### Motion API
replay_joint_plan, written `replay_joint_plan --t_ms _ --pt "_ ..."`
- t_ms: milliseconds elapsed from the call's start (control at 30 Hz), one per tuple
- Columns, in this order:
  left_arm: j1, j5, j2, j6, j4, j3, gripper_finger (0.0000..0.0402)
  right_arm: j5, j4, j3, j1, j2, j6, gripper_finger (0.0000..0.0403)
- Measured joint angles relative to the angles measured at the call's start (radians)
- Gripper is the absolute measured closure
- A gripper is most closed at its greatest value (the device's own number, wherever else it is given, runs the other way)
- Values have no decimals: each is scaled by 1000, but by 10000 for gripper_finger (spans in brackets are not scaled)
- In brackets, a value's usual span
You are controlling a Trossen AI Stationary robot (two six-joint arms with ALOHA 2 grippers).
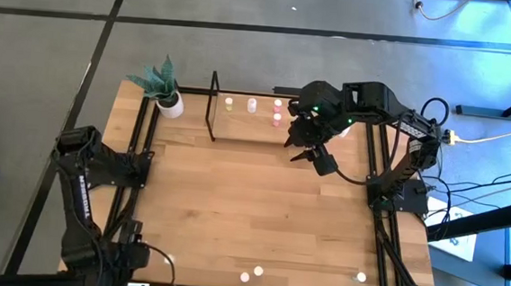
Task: Pick and place medicine bottles onto shelf by color
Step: Put the bottom white pill bottle on the shelf aligned with other white pill bottle
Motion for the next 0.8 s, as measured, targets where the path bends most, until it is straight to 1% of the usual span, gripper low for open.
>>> replay_joint_plan --t_ms 200,500,633,800 --pt "-3 -1 0 -1 17 -50 176 0 0 0 0 0 0 210" --pt "-10 0 0 -30 111 -139 176 0 10 0 0 0 0 210" --pt "-10 1 0 -78 135 -177 176 0 21 0 0 0 0 210" --pt "-11 16 -1 -90 217 -234 176 1 30 0 0 0 0 210"
